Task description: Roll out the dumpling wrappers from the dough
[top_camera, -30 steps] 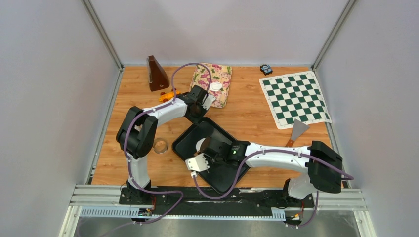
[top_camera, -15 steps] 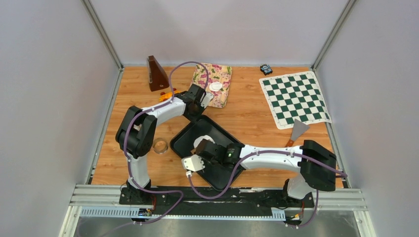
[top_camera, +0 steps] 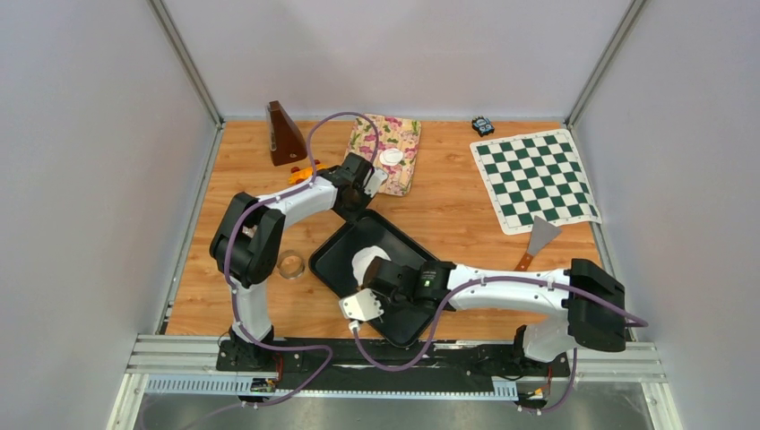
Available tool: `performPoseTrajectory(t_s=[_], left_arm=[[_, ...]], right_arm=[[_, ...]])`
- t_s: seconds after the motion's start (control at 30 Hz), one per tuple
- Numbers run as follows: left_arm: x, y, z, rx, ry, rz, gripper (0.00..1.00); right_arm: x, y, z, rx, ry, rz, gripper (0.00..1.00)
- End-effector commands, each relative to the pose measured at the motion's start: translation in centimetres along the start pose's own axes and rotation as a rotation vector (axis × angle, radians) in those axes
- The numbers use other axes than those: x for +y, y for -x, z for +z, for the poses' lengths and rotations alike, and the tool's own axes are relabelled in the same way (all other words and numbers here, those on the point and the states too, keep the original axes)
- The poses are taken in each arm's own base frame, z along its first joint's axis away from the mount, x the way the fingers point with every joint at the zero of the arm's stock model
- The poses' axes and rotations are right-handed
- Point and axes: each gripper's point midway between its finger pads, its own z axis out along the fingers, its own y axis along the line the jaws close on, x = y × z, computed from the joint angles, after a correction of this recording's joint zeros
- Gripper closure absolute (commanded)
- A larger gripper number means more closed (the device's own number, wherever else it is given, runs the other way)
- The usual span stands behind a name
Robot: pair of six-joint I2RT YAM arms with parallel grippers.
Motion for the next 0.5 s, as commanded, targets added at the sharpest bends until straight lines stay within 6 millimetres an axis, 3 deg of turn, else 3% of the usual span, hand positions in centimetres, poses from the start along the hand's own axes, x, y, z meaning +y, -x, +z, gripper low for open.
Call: performPoseTrajectory(t_s=[0.0, 0.13, 0.47], left_arm=[[1.8, 3.6, -2.0, -0.123, 0.064, -0.008, 1.0], [1.5, 3.6, -2.0, -0.124, 0.049, -0.009, 1.0], [1.4, 3.5, -2.3, -0.132, 0.041, -0.009, 1.0]], right_arm=[[14.1, -6.7, -1.0, 0.257, 0.57, 0.097, 1.0], [10.9, -6.6, 1.2, 0.262, 0.431, 0.109, 1.0], [6.6, -6.9, 5.1, 0.279, 0.26, 0.2, 1.0]])
